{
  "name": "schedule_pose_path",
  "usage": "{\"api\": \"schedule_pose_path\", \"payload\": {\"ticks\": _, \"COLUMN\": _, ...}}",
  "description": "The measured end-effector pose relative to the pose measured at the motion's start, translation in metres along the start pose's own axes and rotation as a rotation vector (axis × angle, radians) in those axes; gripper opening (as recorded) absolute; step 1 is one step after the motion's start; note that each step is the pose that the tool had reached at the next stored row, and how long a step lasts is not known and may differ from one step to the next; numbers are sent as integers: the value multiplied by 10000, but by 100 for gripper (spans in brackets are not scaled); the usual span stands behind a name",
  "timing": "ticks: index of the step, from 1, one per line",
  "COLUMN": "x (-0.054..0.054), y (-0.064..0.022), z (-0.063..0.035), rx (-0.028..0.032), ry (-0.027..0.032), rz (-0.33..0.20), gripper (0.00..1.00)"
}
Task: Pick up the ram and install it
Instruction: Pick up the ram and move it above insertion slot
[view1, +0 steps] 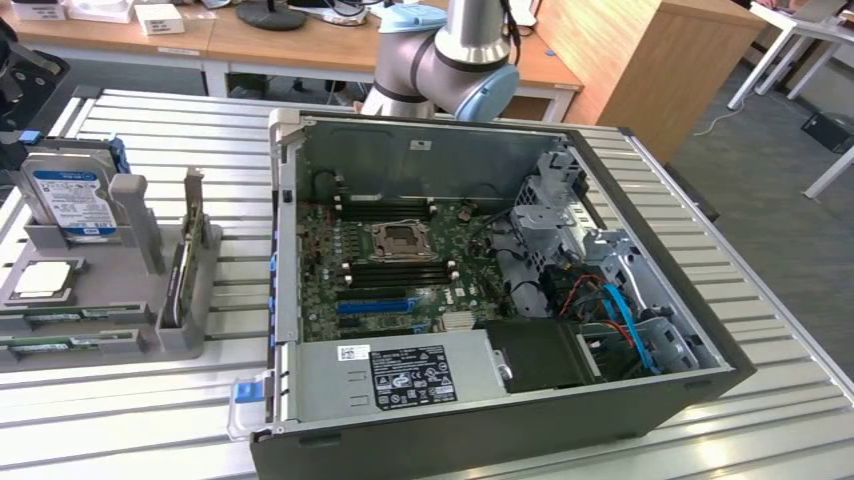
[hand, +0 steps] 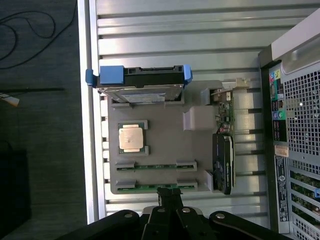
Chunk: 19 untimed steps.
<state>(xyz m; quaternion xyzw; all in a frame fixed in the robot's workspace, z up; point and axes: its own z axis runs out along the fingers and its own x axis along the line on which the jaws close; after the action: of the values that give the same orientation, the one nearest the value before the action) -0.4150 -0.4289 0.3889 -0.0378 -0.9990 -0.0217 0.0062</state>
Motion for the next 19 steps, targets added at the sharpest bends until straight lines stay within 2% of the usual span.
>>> {"api": "schedule_pose_path", "payload": {"ticks": 4, "x": 0, "y": 0, "z": 0, "rx": 2, "ry": 4, "rz": -89, "gripper": 11}}
{"api": "schedule_pose_path", "payload": {"ticks": 7, "x": 0, "y": 0, "z": 1, "rx": 5, "ry": 15, "rz": -360, "gripper": 11}}
{"api": "schedule_pose_path", "payload": {"ticks": 19, "x": 0, "y": 0, "z": 4, "rx": 31, "ry": 93, "rz": -2190, "gripper": 11}}
